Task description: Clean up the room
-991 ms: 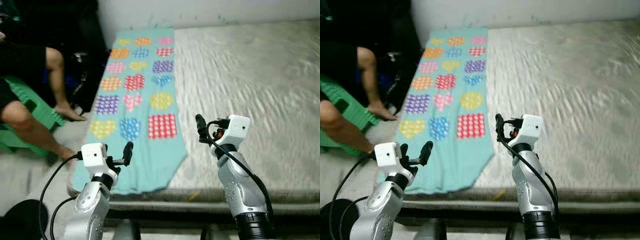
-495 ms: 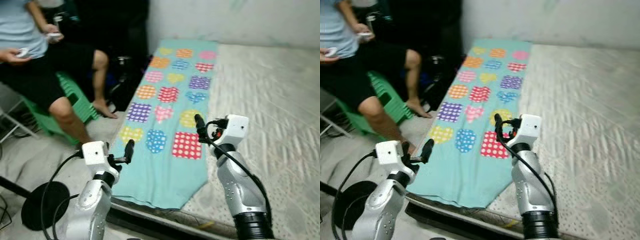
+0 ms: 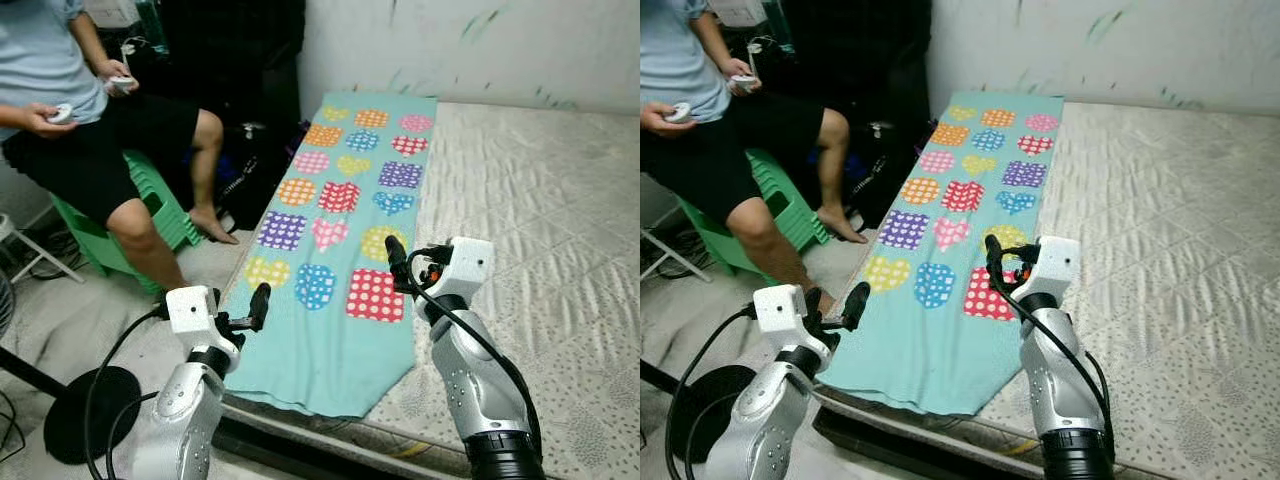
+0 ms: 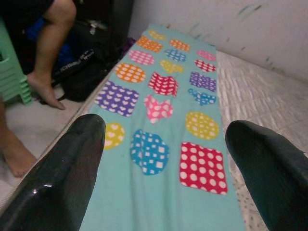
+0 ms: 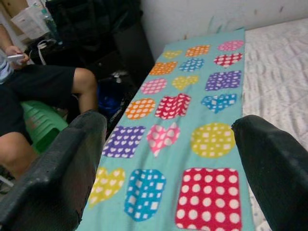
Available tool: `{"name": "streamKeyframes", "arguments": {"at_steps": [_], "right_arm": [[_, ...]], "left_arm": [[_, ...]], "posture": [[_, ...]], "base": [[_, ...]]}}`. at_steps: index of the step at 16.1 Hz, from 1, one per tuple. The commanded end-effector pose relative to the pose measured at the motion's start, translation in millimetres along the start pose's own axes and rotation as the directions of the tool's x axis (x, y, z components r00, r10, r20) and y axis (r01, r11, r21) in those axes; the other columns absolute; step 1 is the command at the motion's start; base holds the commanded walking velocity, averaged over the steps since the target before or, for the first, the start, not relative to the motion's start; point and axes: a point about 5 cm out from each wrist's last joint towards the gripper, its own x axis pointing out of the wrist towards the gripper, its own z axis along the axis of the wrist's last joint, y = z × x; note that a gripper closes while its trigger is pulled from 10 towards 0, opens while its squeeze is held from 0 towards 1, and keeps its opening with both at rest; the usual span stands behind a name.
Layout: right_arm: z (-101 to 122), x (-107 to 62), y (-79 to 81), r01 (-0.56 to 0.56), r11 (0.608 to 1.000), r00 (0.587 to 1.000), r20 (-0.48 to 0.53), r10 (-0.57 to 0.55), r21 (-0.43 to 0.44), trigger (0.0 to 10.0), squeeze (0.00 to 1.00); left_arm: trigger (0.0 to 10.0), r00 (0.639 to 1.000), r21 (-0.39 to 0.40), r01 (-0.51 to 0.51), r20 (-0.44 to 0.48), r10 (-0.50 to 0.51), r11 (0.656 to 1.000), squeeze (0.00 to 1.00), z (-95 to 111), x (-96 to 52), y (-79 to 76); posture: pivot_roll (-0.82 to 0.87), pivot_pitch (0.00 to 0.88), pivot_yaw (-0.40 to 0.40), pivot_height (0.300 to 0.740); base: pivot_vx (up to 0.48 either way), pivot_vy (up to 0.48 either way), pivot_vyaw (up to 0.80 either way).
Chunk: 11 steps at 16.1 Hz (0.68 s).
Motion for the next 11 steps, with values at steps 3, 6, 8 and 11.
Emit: {"name": "streamKeyframes", "arguments": {"at_steps": [3,6,8,11], "right_arm": [[-1.9,1.3,1.5,0.001,1.0,1.0,-0.011,-0.001,-0.002,10.0,0.0],[-2.8,1.4,1.2,0.004,1.0,1.0,-0.012,-0.004,-0.003,10.0,0.0],[-2.9,1.7,0.7,0.006,1.0,1.0,-0.012,-0.006,-0.005,10.0,0.0],[-2.8,1.8,-0.1,0.009,1.0,1.0,-0.012,-0.009,-0.008,10.0,0.0]], "left_arm": [[10.0,1.0,0.0,0.001,-0.017,-0.001,1.0,0.0,-2.0,-1.0,2.3],[10.0,1.0,0.003,0.0,-0.023,0.0,1.0,0.0,-2.5,-0.7,2.9],[10.0,1.0,0.005,0.001,-0.025,-0.001,1.0,0.0,-2.7,-0.3,3.1],[10.0,1.0,0.006,0.0,-0.028,0.0,1.0,0.0,-3.3,-0.3,3.1]], "posture": [[-0.07,0.0,0.086,0.74],[-0.07,0.0,0.089,0.74],[-0.08,0.0,0.09,0.74],[-0.08,0.0,0.09,0.74]], "base": [[0.0,0.292,0.0],[0.0,0.304,0.0],[0.0,0.307,0.0],[0.0,0.31,0.0]]}}
